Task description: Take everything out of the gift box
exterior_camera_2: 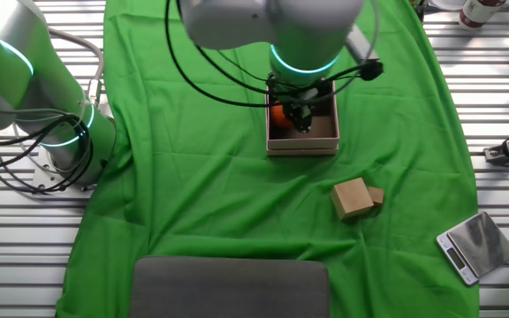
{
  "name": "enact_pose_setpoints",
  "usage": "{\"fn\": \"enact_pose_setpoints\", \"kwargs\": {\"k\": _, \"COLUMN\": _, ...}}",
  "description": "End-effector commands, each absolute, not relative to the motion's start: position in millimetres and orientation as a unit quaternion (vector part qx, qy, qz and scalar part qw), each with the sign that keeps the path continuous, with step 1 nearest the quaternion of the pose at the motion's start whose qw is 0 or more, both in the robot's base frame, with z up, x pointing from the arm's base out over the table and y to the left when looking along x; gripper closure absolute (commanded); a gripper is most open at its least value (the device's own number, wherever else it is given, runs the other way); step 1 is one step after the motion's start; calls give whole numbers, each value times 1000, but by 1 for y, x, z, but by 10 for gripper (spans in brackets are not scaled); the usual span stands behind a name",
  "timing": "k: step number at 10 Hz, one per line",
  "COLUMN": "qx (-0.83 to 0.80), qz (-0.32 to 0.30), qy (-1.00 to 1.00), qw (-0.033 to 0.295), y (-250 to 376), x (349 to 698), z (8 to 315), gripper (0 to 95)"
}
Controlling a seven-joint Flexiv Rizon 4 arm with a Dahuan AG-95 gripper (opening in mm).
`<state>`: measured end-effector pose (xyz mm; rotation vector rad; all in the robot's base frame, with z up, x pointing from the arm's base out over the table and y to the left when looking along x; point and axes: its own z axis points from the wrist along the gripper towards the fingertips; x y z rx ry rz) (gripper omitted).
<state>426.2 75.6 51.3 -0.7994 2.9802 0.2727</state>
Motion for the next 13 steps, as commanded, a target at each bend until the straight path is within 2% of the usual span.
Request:
{"fn": "enact_pose_setpoints", "kwargs": {"k": 1, "qx": -255, "qz": 88, "qy": 963, "qw": 23, "y": 76, "x": 427, "z": 46, "gripper": 190}}
{"fn": "enact_pose_setpoints", "kwargs": {"k": 6, "qx": -265, "qz": 79, "qy": 961, "qw": 27, "y": 70, "x": 428, "z": 25, "gripper": 190}}
{"fn": "enact_pose_setpoints", "kwargs": {"k": 7, "qx": -263, "qz": 69, "qy": 962, "qw": 25, "y": 69, "x": 428, "z": 23, "gripper": 380}}
{"fn": "enact_pose_setpoints", "kwargs": {"k": 8, "qx": -261, "qz": 65, "qy": 963, "qw": 18, "y": 69, "x": 428, "z": 25, "gripper": 380}}
{"fn": "enact_pose_setpoints", "kwargs": {"k": 9, "qx": -257, "qz": 62, "qy": 964, "qw": 16, "y": 69, "x": 428, "z": 27, "gripper": 760}}
{"fn": "enact_pose_setpoints", "kwargs": {"k": 10, "qx": -249, "qz": 40, "qy": 967, "qw": 16, "y": 70, "x": 427, "z": 30, "gripper": 950}}
{"fn": "enact_pose_setpoints", "kwargs": {"k": 13, "qx": -241, "qz": 32, "qy": 970, "qw": 16, "y": 71, "x": 427, "z": 34, "gripper": 950}}
